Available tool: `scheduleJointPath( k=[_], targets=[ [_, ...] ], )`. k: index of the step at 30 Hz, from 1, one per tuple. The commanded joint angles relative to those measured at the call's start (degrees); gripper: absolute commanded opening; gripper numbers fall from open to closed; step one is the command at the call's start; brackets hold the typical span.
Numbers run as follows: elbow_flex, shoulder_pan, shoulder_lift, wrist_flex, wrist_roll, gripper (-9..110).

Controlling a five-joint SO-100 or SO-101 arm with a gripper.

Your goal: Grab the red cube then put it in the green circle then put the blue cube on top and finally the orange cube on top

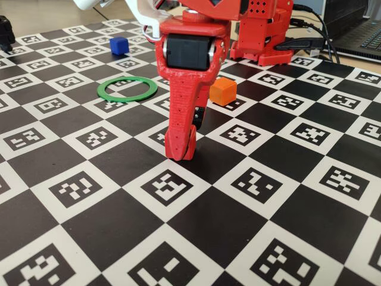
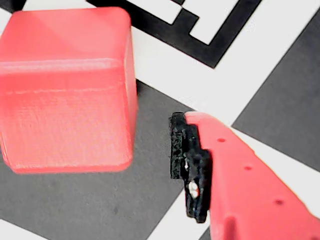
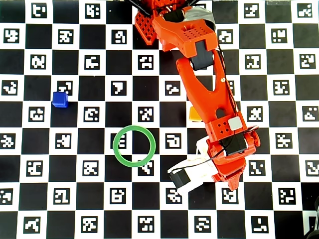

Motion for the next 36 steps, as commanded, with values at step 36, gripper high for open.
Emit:
scheduleJointPath(
  k=[36],
  targets=[
    [1.0,-0.4,2.0,-3.3,-1.8,13]
  ],
)
